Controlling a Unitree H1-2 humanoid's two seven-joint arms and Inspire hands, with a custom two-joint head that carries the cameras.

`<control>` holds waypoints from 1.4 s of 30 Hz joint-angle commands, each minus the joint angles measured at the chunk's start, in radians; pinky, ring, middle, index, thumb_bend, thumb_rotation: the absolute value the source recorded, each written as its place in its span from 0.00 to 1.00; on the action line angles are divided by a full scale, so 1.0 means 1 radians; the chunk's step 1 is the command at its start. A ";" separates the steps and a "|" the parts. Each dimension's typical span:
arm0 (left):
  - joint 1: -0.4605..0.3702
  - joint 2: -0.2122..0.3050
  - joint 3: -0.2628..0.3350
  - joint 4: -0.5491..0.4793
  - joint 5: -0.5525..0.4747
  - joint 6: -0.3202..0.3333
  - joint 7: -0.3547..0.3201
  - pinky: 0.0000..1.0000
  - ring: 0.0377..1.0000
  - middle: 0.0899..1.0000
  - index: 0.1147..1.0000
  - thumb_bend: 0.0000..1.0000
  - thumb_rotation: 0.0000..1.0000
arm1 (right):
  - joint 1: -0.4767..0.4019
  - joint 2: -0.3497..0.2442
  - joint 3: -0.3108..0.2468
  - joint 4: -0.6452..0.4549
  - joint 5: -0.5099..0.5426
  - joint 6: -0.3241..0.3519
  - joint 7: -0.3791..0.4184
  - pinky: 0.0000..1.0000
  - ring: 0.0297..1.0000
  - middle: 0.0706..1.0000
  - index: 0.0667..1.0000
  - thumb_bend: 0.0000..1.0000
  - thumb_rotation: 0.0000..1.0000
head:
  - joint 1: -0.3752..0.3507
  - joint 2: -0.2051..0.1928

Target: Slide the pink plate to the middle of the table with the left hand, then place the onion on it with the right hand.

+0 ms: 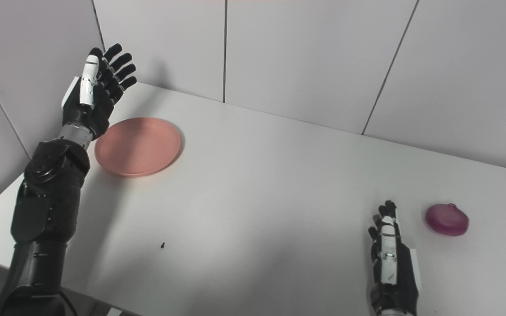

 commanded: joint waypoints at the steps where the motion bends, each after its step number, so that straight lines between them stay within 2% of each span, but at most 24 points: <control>1: -0.060 0.033 0.017 0.002 -0.012 -0.047 0.004 0.90 0.90 0.89 0.88 0.40 1.00 | 0.004 -0.012 0.001 -0.033 0.003 -0.008 0.003 1.00 1.00 1.00 1.00 0.09 1.00 | 0.001 0.000; 18: -0.066 0.059 0.078 0.128 -0.028 -0.075 0.013 0.91 0.91 0.90 0.88 0.36 1.00 | 0.007 -0.016 0.003 -0.033 0.006 -0.012 0.010 1.00 1.00 1.00 1.00 0.09 1.00 | 0.001 -0.001; 25: -0.067 0.066 0.084 0.167 -0.024 -0.095 0.012 0.91 0.90 0.89 0.86 0.37 1.00 | 0.006 -0.014 0.002 -0.028 0.007 -0.012 0.009 1.00 1.00 1.00 1.00 0.09 1.00 | 0.000 -0.002; 33: -0.063 0.065 0.087 0.194 -0.021 -0.088 0.027 0.89 0.88 0.88 0.85 0.36 1.00 | 0.007 -0.015 0.002 -0.029 0.008 -0.016 0.008 1.00 1.00 1.00 1.00 0.09 1.00 | 0.000 -0.001; 42: -0.058 0.073 0.090 0.258 -0.026 -0.107 0.017 0.91 0.90 0.89 0.87 0.36 1.00 | 0.008 -0.019 0.001 -0.027 0.015 -0.018 0.013 1.00 1.00 1.00 1.00 0.09 1.00 | -0.001 -0.001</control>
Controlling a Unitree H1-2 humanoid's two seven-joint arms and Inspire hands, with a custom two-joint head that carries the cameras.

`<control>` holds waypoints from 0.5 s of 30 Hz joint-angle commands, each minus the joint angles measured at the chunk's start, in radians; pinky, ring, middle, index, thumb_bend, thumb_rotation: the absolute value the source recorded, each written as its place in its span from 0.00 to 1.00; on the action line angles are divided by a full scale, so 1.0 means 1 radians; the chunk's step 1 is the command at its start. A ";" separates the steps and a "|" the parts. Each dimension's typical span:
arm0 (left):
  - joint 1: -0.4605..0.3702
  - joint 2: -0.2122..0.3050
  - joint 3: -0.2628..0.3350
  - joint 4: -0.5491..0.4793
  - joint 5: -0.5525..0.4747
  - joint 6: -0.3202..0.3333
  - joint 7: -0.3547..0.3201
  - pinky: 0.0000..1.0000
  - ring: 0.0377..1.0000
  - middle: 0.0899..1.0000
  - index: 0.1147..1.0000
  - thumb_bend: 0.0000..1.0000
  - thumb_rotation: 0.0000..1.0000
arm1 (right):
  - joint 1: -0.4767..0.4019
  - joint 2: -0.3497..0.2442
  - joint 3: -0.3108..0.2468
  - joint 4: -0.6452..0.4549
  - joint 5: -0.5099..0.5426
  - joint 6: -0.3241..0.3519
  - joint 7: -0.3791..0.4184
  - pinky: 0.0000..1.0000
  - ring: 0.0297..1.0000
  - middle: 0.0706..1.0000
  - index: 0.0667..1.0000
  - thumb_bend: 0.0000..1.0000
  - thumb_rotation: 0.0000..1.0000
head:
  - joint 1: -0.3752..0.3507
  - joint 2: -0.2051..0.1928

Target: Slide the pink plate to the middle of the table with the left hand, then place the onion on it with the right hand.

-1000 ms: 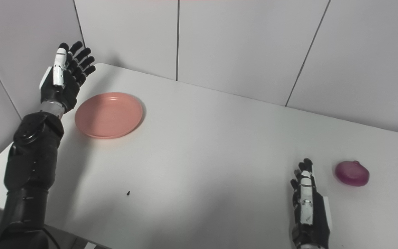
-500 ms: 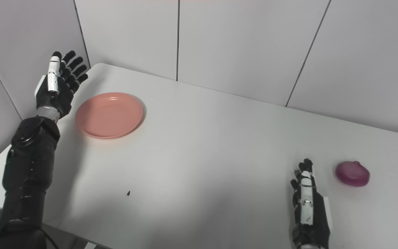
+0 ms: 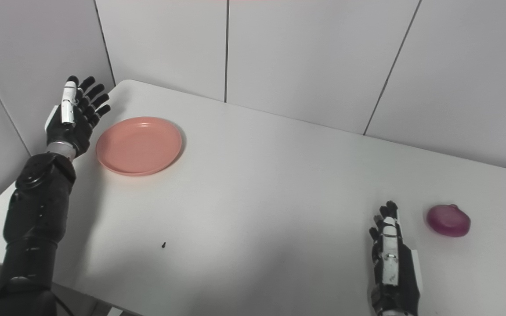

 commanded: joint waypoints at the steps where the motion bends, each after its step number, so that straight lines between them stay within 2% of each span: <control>1: -0.052 0.034 0.007 -0.006 -0.016 -0.054 -0.011 0.92 0.90 0.89 0.87 0.36 1.00 | 0.007 -0.016 0.000 -0.028 0.007 -0.015 0.008 1.00 1.00 1.00 1.00 0.10 1.00 | 0.000 0.000; 15: -0.041 0.039 0.004 0.044 -0.033 -0.067 -0.027 0.94 0.91 0.90 0.89 0.36 1.00 | 0.007 -0.016 0.001 -0.034 -0.001 -0.007 0.003 1.00 1.00 1.00 1.00 0.08 1.00 | 0.001 0.000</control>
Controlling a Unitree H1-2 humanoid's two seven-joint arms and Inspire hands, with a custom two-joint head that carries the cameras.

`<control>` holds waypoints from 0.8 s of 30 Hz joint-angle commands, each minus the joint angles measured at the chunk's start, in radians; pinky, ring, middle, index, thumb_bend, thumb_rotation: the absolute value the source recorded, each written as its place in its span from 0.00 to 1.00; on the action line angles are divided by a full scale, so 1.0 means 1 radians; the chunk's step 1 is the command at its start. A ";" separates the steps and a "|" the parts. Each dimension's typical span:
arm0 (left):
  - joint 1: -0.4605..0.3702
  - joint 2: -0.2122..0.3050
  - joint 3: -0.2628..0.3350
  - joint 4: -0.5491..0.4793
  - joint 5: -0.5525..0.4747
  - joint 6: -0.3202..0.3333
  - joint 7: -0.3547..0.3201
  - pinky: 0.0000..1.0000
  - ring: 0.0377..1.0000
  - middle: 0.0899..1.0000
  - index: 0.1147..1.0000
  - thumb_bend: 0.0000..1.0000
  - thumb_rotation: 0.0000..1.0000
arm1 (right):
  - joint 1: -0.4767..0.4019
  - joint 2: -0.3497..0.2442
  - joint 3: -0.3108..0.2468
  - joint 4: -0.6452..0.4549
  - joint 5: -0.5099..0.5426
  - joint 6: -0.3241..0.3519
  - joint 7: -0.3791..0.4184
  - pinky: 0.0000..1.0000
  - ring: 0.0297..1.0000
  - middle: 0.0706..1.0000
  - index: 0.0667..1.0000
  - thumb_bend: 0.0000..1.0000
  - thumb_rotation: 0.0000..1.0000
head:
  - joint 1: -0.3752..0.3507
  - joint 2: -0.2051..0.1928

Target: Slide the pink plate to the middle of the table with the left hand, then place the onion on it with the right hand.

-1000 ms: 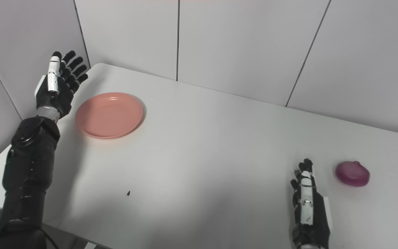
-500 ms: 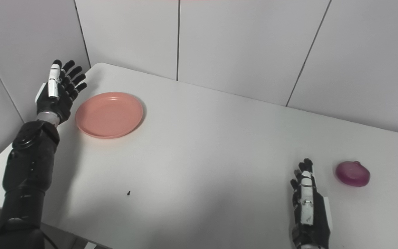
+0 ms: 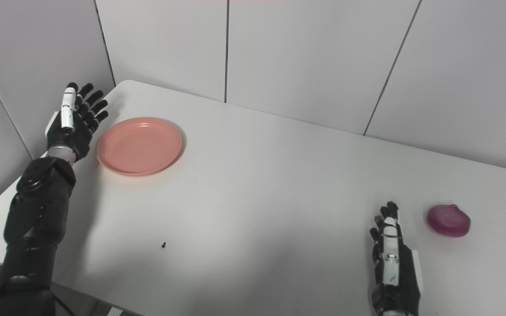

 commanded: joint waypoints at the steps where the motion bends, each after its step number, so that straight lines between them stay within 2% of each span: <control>1: -0.039 0.032 0.000 -0.014 -0.010 -0.043 -0.016 0.94 0.91 0.91 0.89 0.36 1.00 | 0.007 -0.016 0.002 -0.036 0.002 -0.005 0.006 1.00 1.00 1.00 1.00 0.08 1.00 | -0.001 0.001; 16: -0.023 0.029 -0.001 0.048 -0.014 -0.091 -0.048 0.92 0.91 0.90 0.87 0.39 1.00 | 0.007 -0.018 -0.001 -0.033 0.007 -0.008 0.009 1.00 1.00 1.00 1.00 0.09 1.00 | 0.002 0.002; 18: -0.023 0.028 0.001 0.059 -0.020 -0.095 -0.052 0.90 0.90 0.89 0.86 0.39 1.00 | 0.007 -0.017 -0.001 -0.033 0.007 -0.007 0.008 1.00 1.00 1.00 1.00 0.09 1.00 | 0.002 0.002; 24: -0.017 0.026 0.000 0.081 -0.050 -0.103 -0.089 0.92 0.92 0.93 0.90 0.39 1.00 | 0.008 -0.017 -0.002 -0.028 0.010 -0.016 0.011 1.00 1.00 1.00 1.00 0.08 1.00 | 0.001 0.000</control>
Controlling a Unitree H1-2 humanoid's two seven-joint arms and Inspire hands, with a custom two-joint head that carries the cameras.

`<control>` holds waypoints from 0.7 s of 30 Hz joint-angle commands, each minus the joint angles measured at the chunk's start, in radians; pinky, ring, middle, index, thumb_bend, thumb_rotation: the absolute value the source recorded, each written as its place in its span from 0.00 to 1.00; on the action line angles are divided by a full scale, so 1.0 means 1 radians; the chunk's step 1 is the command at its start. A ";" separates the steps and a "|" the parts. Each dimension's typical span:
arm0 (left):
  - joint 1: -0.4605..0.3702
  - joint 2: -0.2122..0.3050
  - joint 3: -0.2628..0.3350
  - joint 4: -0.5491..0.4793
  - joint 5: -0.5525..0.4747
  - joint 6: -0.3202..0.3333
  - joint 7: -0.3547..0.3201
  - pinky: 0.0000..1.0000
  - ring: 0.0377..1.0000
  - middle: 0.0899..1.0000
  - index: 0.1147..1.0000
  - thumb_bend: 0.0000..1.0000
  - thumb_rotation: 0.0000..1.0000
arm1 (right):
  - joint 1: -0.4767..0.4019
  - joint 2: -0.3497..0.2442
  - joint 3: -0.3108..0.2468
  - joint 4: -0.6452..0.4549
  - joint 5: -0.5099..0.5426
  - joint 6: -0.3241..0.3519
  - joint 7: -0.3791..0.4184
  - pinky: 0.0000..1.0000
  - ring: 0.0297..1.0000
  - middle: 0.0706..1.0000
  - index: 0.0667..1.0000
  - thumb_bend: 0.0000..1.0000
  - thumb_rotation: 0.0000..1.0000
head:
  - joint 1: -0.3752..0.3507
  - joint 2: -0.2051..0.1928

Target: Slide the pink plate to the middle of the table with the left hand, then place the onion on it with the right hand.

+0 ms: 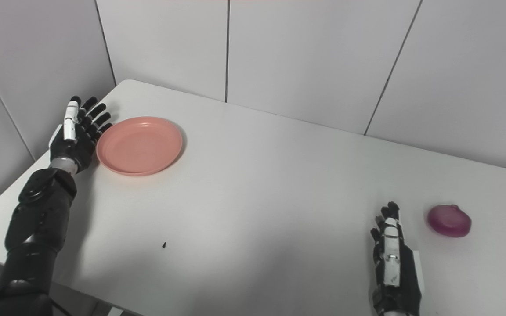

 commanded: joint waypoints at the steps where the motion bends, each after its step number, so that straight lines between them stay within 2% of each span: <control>1: -0.034 0.027 -0.002 0.003 -0.007 -0.053 -0.025 0.92 0.92 0.93 0.91 0.39 1.00 | 0.007 -0.016 0.000 -0.028 0.008 -0.017 0.009 1.00 1.00 1.00 1.00 0.08 1.00 | 0.000 -0.001; 12: -0.035 0.029 -0.002 0.062 -0.009 -0.086 -0.039 0.90 0.89 0.90 0.88 0.39 1.00 | 0.006 -0.020 -0.001 -0.028 0.008 -0.015 0.012 1.00 1.00 1.00 1.00 0.09 1.00 | 0.001 0.000; 17: -0.032 0.008 -0.012 0.042 0.010 -0.080 0.000 0.93 0.91 0.90 0.89 0.38 1.00 | 0.006 -0.021 0.000 -0.030 0.008 -0.010 0.013 1.00 1.00 1.00 1.00 0.09 1.00 | 0.000 0.001; 21: -0.038 0.000 -0.026 0.054 0.015 -0.092 0.006 0.94 0.92 0.91 0.89 0.36 1.00 | 0.007 -0.020 0.001 -0.031 0.003 -0.013 0.013 1.00 1.00 1.00 1.00 0.09 1.00 | -0.002 0.003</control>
